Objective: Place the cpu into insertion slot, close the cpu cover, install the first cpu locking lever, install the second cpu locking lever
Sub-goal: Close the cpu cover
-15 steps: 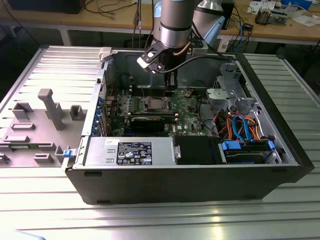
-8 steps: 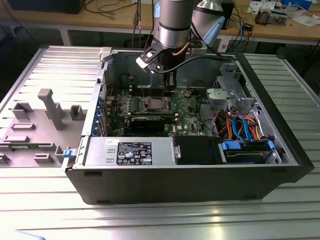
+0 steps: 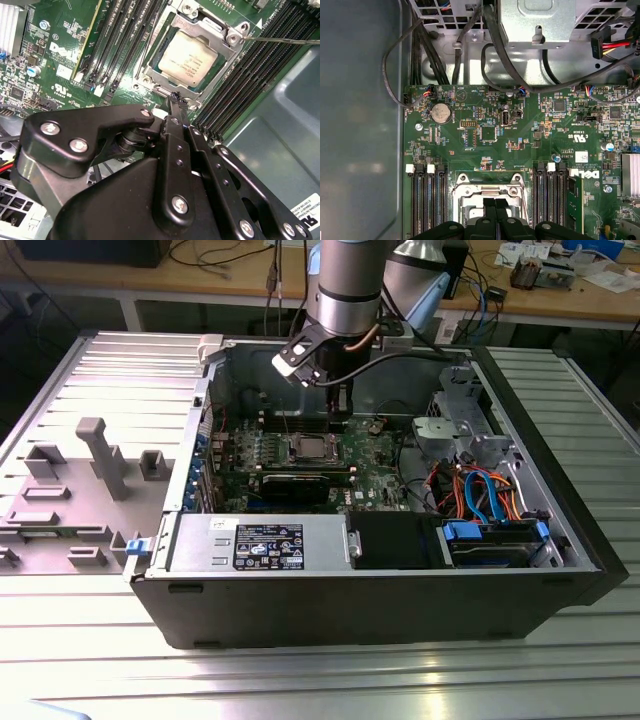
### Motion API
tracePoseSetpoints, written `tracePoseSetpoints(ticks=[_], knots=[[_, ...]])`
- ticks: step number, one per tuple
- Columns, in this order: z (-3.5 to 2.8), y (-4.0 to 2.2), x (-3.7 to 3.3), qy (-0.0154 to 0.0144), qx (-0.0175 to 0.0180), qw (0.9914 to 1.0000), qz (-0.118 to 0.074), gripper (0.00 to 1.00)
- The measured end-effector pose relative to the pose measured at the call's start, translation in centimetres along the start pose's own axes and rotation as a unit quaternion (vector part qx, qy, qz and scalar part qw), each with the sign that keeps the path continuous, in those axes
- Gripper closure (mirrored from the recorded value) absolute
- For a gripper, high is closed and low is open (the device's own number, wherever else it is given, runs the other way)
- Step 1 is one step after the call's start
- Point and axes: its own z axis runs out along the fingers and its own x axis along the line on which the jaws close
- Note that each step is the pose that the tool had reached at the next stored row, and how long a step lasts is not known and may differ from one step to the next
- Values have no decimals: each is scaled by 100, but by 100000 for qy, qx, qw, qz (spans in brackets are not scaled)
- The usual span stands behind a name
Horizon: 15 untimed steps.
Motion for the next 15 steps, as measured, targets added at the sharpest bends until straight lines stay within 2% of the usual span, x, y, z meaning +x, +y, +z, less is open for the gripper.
tracePoseSetpoints(ticks=[3,10,15], knots=[[1,-22,0,6,0,100000,-19,89],[4,-122,0,2,1,100000,-17,89],[11,-139,0,1,-1,100000,-13,89]])
